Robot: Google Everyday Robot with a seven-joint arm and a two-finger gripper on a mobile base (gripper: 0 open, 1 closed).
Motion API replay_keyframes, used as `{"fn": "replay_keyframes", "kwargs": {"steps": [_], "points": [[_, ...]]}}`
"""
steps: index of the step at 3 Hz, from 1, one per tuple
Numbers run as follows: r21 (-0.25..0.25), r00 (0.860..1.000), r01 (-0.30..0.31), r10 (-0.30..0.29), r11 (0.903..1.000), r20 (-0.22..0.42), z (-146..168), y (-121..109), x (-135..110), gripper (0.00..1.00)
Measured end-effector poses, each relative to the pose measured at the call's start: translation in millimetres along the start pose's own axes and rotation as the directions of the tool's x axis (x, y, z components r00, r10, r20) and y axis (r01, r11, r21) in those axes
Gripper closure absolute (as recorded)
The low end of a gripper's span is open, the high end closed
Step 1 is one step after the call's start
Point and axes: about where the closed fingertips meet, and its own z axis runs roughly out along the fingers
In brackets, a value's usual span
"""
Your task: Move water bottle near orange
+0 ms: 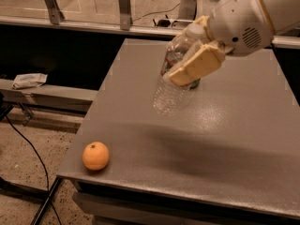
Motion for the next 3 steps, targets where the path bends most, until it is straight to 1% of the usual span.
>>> {"fn": "replay_keyframes", "kwargs": {"steps": [1,2,3], "points": [[-0.116,0.998,0.055,-0.052,0.9917,0.035,33.4,19.5,-25.1,1.00],[-0.226,0.998,0.063,-0.058,0.9722,0.028,71.1,36.0,-27.8,1.00],[-0.281,0.997,0.067,-0.073,0.9573,-0.011,100.9,44.8,-21.9,1.00]]}}
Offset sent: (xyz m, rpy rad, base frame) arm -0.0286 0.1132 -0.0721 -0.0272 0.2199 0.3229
